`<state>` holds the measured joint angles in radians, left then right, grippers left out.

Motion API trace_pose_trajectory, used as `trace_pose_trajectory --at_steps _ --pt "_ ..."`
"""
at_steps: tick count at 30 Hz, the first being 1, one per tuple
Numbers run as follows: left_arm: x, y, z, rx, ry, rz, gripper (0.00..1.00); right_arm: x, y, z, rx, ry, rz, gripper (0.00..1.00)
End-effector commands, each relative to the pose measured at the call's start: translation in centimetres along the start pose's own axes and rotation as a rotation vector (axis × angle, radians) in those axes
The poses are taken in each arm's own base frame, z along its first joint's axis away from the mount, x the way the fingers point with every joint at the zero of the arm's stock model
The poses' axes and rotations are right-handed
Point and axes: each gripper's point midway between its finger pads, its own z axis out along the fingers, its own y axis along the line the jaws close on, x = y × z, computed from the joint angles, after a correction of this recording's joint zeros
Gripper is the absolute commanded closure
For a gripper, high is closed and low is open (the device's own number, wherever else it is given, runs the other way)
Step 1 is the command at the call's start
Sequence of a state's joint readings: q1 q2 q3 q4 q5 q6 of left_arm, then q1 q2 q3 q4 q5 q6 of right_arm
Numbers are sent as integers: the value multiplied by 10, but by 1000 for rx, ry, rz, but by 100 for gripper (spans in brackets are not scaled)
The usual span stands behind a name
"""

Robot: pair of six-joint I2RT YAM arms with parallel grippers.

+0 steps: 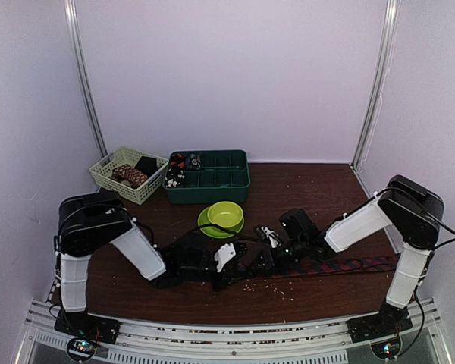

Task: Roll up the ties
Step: Roll the tie at the center of the board.

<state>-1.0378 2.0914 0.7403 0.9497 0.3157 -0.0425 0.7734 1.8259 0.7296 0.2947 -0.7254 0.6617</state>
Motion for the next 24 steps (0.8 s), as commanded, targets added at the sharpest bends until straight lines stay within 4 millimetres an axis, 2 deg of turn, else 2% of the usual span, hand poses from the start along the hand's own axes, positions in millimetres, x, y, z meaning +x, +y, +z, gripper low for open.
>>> trace_pose_trajectory --at_steps 1,3,5,9,13,16,19,24 --pt "15 -11 -22 35 223 13 78 28 -23 14 104 50 87 100" --pt "21 -12 -32 36 307 33 80 22 -15 8 87 32 80 97" --pt "27 -11 -39 38 381 54 80 15 -7 -2 77 3 70 88" --pt "42 -11 -40 61 506 77 80 2 7 -25 63 -45 50 76" --pt "51 -11 -37 74 556 79 80 -4 24 -34 9 -69 59 72" --pt "51 -14 -35 83 560 88 80 -7 37 -33 -70 -93 105 68" --pt "54 -15 -36 87 570 87 80 -6 46 -22 -118 -89 136 65" --pt "55 -15 -35 85 574 91 79 -5 52 -10 -166 -88 200 60"
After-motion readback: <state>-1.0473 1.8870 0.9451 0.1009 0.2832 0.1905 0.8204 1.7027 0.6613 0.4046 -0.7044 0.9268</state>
